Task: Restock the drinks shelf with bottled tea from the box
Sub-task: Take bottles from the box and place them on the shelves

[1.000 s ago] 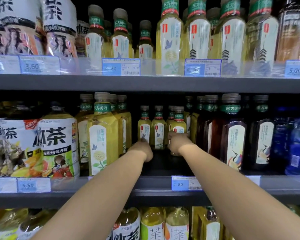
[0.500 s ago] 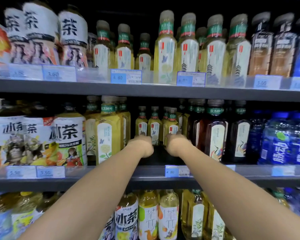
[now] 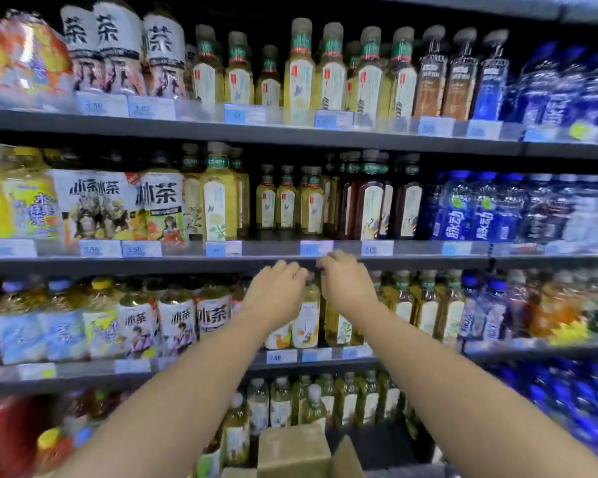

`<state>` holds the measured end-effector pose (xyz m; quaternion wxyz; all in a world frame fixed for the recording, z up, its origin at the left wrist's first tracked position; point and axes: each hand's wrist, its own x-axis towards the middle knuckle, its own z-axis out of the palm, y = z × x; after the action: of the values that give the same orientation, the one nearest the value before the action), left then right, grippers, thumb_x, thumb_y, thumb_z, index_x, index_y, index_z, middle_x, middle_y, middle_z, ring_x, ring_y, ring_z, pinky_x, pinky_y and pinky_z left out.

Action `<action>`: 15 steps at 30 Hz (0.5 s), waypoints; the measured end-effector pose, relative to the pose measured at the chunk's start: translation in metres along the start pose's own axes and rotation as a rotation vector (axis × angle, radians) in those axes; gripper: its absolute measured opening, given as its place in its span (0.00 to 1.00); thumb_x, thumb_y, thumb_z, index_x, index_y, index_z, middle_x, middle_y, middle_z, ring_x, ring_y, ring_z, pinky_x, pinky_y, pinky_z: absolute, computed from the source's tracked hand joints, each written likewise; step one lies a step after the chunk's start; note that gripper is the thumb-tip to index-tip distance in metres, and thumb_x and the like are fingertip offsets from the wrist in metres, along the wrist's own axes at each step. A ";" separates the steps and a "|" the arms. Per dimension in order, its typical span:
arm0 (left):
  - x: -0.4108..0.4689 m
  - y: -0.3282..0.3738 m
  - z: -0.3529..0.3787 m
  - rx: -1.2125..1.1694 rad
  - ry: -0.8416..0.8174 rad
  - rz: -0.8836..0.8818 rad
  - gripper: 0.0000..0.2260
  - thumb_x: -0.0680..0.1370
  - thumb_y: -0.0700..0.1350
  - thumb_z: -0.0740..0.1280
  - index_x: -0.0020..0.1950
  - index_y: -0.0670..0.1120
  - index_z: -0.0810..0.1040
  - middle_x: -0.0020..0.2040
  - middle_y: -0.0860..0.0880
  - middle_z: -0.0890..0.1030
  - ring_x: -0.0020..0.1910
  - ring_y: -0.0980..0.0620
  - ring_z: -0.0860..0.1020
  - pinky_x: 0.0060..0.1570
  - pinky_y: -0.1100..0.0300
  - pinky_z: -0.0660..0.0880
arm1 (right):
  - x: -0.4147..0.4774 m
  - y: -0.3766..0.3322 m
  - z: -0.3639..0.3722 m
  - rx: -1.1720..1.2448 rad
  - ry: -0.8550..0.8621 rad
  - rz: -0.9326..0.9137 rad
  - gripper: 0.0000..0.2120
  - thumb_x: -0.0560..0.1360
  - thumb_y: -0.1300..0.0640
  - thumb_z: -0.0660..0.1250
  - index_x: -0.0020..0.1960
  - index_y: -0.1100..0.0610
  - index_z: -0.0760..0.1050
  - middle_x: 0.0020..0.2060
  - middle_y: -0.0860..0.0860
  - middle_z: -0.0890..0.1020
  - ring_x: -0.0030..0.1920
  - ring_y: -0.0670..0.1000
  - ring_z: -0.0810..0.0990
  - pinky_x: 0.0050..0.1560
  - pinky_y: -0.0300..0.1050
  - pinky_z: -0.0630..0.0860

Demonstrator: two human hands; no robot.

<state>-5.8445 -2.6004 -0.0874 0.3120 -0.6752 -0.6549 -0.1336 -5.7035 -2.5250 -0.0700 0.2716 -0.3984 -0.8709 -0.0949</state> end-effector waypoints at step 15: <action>-0.276 0.127 0.252 -0.307 -0.698 -0.212 0.10 0.82 0.45 0.58 0.60 0.45 0.73 0.58 0.45 0.78 0.60 0.43 0.74 0.53 0.50 0.74 | -0.300 0.002 0.303 0.237 -0.736 0.276 0.16 0.78 0.63 0.58 0.63 0.54 0.74 0.61 0.56 0.75 0.58 0.60 0.77 0.54 0.51 0.76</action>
<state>-5.8085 -2.6642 -0.4751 -0.0494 -0.6476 -0.7600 -0.0239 -5.6619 -2.6011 -0.4880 -0.0039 -0.4846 -0.8533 0.1924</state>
